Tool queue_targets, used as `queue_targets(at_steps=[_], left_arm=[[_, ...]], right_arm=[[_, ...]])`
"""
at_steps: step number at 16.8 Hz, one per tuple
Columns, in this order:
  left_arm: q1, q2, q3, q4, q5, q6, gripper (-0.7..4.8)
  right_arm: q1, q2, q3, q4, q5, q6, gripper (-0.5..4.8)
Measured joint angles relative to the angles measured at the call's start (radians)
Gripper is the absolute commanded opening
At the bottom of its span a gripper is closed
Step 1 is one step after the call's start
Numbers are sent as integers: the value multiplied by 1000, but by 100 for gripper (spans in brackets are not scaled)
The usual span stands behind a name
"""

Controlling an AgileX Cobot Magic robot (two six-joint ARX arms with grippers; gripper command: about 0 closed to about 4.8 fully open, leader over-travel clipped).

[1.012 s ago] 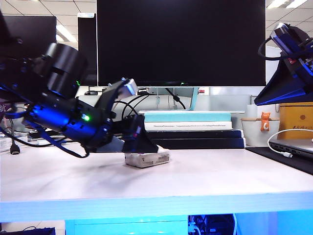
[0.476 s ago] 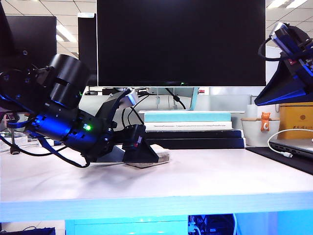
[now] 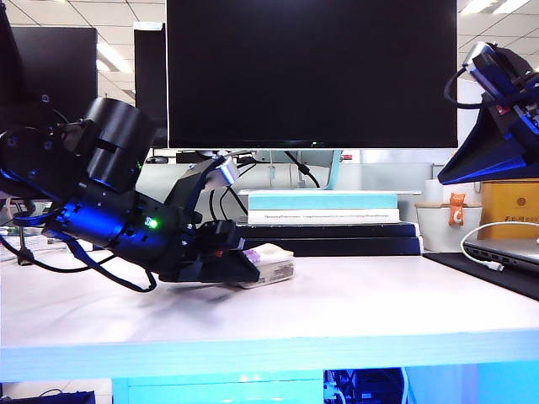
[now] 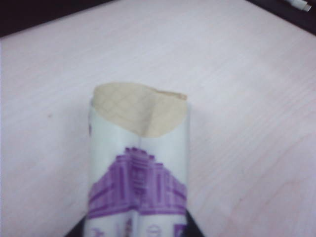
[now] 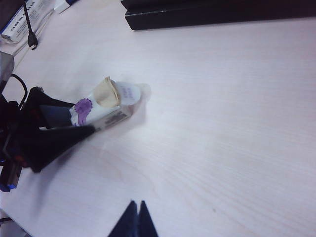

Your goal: Pick up a packet of tissues from the table with the left hand, then take a tissue from it with the right hand.

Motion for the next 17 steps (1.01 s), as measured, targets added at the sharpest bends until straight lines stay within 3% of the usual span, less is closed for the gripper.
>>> queue_targets(at_steps=[5,7,9,11,13,15,17], left_arm=[[0,-18,47,-29,188,3,205],[0,-86,69,-98,291,50,205],[0,-149,81,-215,359,132,205],[0,-198,82,-339,500,192,205],[0,-216,82,-379,626,199,205],[0,-219,82,-382,703,199,205],[-1,-219,82,-385,780,187,205]], right_arm=[[0,0,0,4,-6,1,-5],[-1,0,0,1,-40,14,-5],[-1,0,0,1,-157,63,1],[-1,0,0,68,-350,193,24],[-2,0,0,151,-516,310,131],[-3,0,0,217,-649,413,131],[-3,0,0,231,-705,449,131]])
